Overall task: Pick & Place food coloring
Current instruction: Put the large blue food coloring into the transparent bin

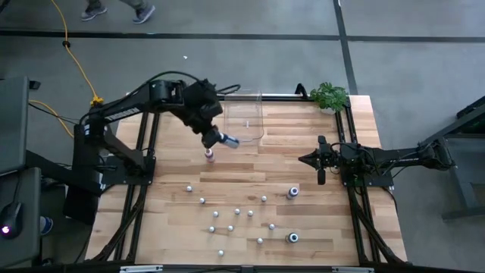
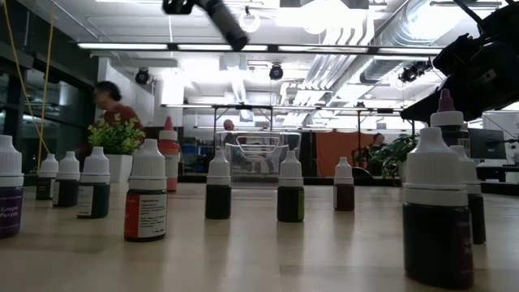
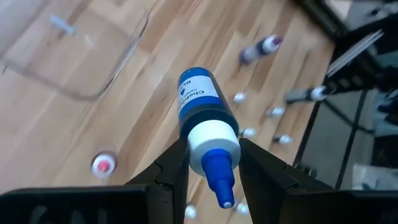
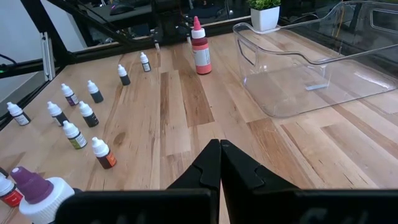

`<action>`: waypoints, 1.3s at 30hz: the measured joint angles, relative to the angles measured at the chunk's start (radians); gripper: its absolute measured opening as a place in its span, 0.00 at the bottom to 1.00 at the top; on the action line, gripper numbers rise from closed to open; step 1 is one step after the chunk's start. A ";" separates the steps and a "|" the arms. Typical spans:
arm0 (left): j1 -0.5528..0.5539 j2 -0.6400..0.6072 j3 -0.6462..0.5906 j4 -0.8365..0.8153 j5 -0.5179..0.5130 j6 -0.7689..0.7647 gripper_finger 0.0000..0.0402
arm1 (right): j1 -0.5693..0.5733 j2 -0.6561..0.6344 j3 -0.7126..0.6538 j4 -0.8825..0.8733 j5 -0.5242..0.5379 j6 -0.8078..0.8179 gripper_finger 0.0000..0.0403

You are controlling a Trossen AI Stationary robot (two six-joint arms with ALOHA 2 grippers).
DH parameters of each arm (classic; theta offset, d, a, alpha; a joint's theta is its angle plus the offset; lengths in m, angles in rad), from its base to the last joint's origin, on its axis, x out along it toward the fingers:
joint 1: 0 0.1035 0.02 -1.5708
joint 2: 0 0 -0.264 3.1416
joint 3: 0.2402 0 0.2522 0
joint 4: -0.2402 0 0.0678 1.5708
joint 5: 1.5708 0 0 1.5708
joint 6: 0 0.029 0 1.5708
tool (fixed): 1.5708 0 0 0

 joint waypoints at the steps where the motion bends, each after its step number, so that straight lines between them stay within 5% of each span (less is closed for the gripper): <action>1: 0.010 0.014 0.032 0.001 0.003 0.000 0.27 | 0.000 0.000 0.000 0.000 0.000 0.000 0.00; 17: 0.307 0.300 0.419 0.008 0.195 0.005 0.27 | 0.000 0.000 0.000 0.000 0.000 0.000 0.00; 28: 0.483 0.427 0.446 0.077 0.206 -0.004 0.27 | 0.000 0.000 0.000 0.000 0.000 0.000 0.00; 39: 0.519 0.518 0.445 0.115 0.151 -0.049 0.27 | 0.000 0.000 0.000 0.000 0.000 0.000 0.00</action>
